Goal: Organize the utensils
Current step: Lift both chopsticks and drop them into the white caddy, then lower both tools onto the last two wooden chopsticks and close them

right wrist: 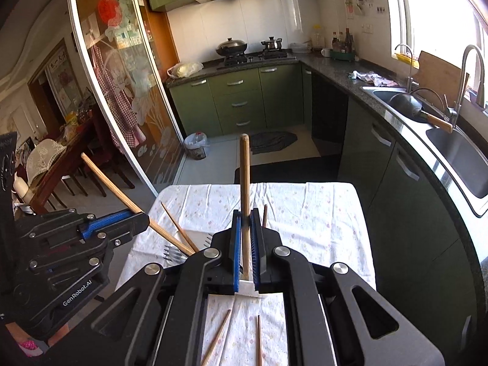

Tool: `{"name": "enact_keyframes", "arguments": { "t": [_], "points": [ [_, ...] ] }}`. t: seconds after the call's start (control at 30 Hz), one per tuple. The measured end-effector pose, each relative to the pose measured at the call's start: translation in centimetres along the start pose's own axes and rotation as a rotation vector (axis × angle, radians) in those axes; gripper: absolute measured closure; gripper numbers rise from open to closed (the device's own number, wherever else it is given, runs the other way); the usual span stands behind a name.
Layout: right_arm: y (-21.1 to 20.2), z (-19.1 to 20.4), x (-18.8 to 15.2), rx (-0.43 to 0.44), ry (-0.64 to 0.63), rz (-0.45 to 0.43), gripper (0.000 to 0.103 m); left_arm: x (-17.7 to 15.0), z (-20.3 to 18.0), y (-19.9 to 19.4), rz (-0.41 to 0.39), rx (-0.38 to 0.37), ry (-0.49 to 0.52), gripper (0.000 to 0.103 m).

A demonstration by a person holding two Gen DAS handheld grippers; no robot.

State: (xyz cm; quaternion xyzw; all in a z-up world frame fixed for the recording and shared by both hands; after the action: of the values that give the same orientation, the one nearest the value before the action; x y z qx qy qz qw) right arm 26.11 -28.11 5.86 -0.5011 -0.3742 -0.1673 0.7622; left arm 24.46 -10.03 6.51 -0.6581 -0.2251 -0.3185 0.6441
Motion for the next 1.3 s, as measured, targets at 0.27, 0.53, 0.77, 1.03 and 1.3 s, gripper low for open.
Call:
{"name": "enact_keyframes", "arguments": {
  "t": [0.27,0.53,0.77,1.03,1.3],
  "points": [
    [1.7,-0.6,-1.7,-0.002,-0.007,0.032,0.086,-1.7,0.5,2.3,0.06,0.016,-0.004,0.068],
    [-2.0,0.4,-5.4,0.033,-0.076,0.085,0.086,-4.3,-0.8,0.1,0.07,-0.004,0.046,0.067],
    [4.5,-1.3,-16.2,0.021,-0.106,0.51,0.086,-13.5,-3.2,5.1,0.403,-0.084,0.104,0.065],
    [10.6,-4.2,-22.7,-0.003,-0.062,0.782,0.086,-20.4,-4.9,11.8,0.678,-0.078,0.074,0.065],
    [12.8,-4.8,-24.3,-0.032,-0.092,0.85,0.086,-20.9,-5.4,14.1,0.735,-0.071,0.032,0.08]
  ]
}}
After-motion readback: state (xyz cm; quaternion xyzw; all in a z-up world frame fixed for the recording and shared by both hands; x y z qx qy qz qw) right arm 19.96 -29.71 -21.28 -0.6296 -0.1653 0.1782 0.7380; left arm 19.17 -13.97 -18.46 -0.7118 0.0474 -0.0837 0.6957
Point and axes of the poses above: each gripper's, at about its wrist camera, not at the fingertips, and y roughly the way its jaws point, z to its left, x to its top, the point moved 4 cm from there along y, roughly the way its jaws point, and after that the axes turned 4 degrees about x, right-handed, at the moved point
